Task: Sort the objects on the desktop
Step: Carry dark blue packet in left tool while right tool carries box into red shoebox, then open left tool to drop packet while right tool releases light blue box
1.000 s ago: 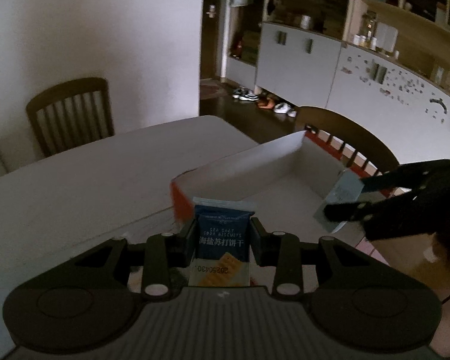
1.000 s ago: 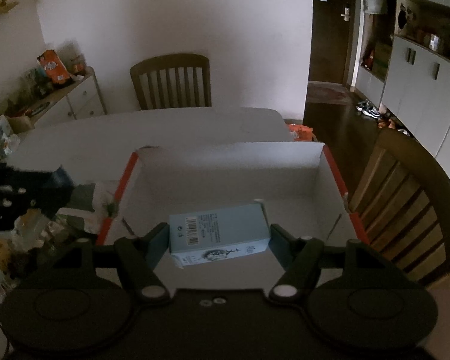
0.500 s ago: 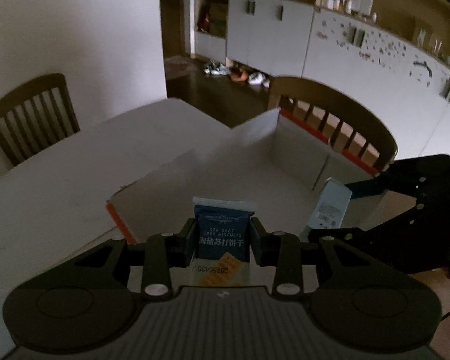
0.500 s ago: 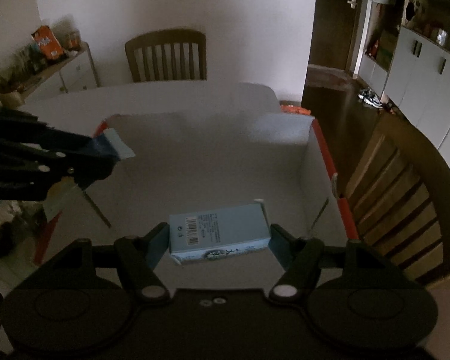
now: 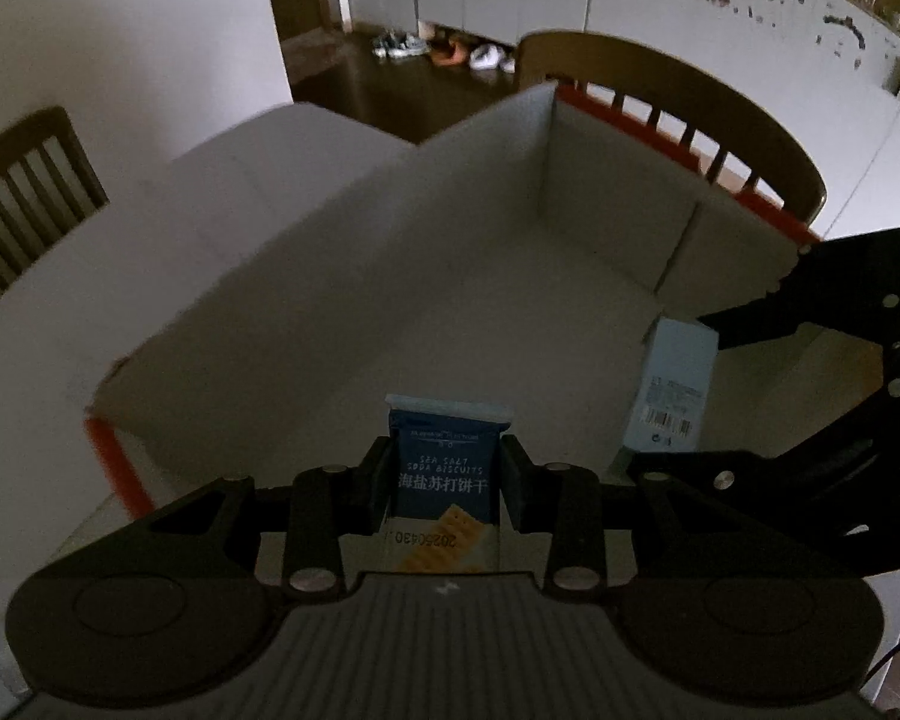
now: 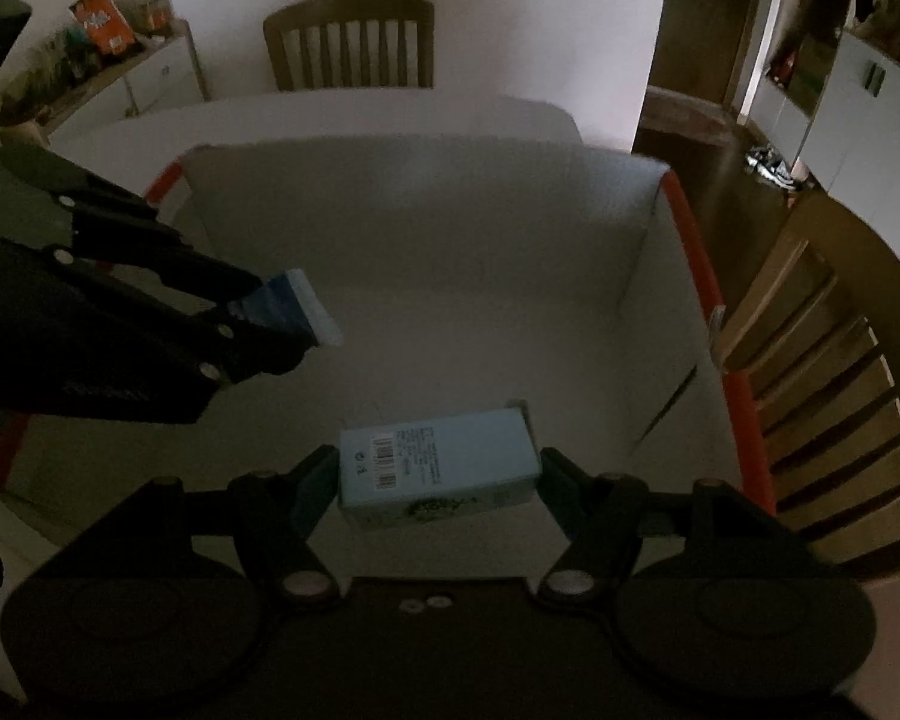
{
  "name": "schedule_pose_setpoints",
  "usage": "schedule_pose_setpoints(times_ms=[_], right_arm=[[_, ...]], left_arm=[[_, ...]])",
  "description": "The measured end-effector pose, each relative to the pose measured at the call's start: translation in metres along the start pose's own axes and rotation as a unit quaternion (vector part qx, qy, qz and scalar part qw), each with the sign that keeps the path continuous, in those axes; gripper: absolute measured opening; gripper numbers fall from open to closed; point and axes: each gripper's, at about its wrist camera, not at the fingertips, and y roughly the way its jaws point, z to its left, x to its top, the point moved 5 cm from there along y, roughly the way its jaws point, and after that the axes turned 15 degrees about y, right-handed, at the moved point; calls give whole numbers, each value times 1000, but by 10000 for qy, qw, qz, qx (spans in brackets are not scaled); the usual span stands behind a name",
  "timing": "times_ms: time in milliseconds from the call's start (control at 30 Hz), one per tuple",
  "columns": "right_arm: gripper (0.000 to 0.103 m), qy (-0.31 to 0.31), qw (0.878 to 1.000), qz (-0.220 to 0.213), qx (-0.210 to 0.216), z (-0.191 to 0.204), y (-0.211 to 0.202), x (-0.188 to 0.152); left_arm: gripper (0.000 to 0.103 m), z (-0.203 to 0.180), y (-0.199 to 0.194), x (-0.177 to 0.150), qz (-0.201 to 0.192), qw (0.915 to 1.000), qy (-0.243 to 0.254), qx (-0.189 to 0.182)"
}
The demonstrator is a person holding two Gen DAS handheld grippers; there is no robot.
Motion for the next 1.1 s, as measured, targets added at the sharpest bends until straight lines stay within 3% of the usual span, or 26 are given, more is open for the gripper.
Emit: schedule_pose_setpoints(times_ms=[700,1100], right_arm=[[71,-9,9985,535,-94,-11,27,-1],[76,-32,9975,685,-155,-10,32,-3]], left_arm=[[36,-3,39,-1,864,9955,-58,-385],[44,-14,26,2,599,9978,-191,-231]])
